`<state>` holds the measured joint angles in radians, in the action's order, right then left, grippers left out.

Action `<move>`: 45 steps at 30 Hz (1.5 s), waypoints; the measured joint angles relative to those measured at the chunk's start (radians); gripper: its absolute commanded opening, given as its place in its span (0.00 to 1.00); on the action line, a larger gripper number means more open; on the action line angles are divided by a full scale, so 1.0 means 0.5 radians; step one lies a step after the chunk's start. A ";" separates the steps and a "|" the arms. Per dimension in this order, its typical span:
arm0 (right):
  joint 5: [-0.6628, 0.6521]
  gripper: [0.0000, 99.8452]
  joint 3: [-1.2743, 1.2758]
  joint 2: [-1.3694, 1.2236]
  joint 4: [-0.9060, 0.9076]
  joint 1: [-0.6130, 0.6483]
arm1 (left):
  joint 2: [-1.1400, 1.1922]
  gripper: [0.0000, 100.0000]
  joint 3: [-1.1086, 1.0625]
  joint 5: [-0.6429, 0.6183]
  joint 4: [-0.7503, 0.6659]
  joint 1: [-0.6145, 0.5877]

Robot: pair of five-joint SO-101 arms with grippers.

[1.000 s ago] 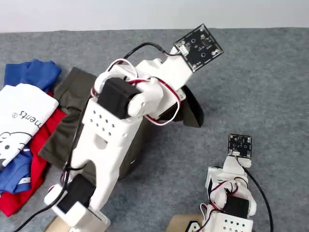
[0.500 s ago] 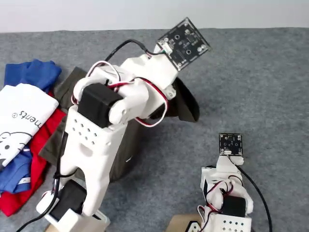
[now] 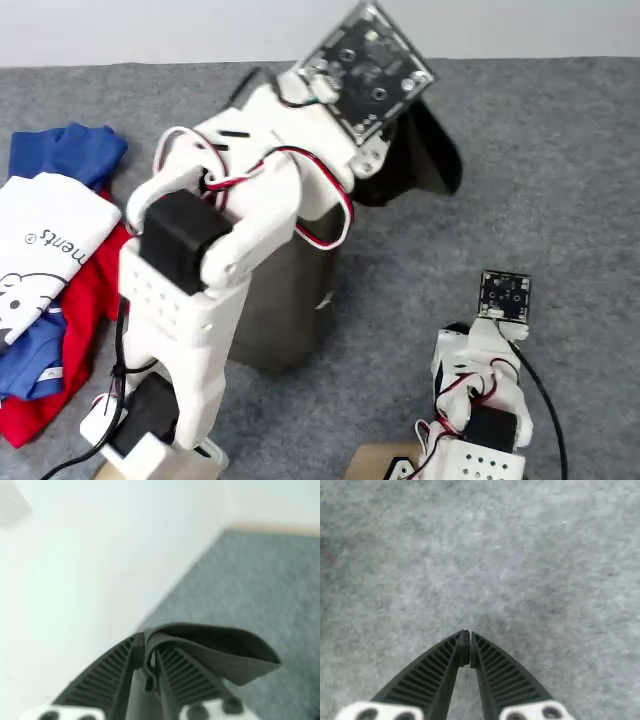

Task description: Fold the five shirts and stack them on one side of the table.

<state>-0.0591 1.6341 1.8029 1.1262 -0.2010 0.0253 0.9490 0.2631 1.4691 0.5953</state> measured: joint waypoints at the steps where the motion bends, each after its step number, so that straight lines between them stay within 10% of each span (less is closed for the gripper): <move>1: 0.000 0.01 -0.043 0.000 0.000 0.000 | 0.018 0.00 0.043 0.000 -0.006 -0.009; 27: 0.095 0.01 -1.077 -0.009 0.000 0.169 | 0.037 0.00 0.841 0.000 0.046 -0.614; 45: 0.574 0.01 -2.283 -1.519 0.276 0.635 | 0.034 0.00 0.534 -0.209 0.442 -1.099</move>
<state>0.2279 0.4925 1.0434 1.2643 0.1166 0.0422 1.2160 0.1588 1.6901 0.0460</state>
